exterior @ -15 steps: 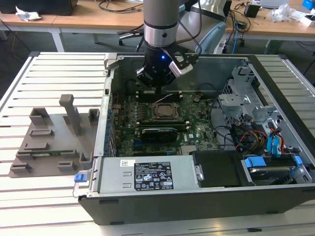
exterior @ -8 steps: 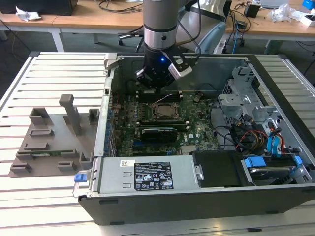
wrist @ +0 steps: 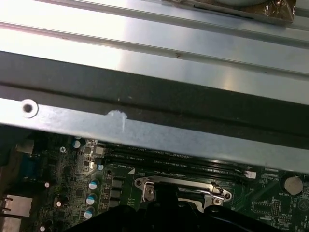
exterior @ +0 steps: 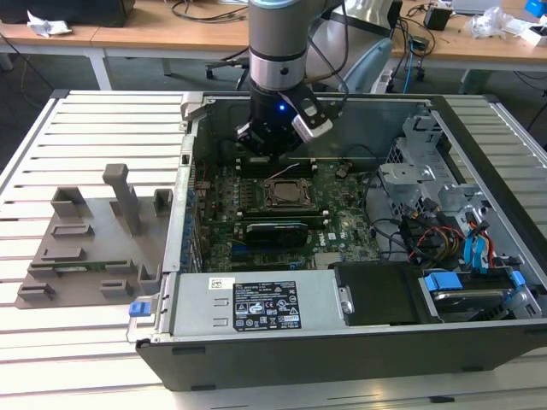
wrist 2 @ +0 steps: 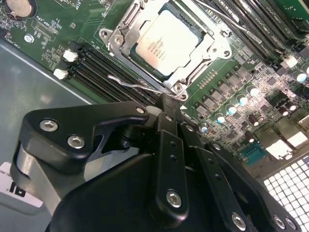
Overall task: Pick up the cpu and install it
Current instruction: 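Install the first cpu locking lever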
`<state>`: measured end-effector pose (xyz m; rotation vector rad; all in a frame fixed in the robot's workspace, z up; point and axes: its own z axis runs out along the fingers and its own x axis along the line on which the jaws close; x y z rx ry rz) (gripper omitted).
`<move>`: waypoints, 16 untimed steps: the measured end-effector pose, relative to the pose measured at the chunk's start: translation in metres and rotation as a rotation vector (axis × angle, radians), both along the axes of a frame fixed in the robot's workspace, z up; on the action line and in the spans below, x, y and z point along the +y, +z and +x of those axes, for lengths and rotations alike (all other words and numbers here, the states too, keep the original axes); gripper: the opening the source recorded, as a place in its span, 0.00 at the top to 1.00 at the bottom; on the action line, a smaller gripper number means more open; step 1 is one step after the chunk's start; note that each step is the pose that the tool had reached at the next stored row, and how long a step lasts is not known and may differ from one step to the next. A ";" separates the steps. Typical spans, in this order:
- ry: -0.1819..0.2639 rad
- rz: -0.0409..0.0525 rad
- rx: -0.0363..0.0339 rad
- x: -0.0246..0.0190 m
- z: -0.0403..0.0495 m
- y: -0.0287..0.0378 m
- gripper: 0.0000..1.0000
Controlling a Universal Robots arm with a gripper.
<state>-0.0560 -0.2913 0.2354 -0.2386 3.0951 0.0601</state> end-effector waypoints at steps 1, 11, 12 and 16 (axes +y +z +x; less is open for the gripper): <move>0.000 0.0000 0.0000 0.0000 0.0000 -0.0006 0.89; 0.000 0.0002 0.0000 0.0001 0.0000 -0.0136 0.89; 0.000 0.0002 0.0000 0.0002 0.0000 -0.0152 0.89; 0.000 0.0028 0.0001 0.0009 -0.0006 -0.0194 0.89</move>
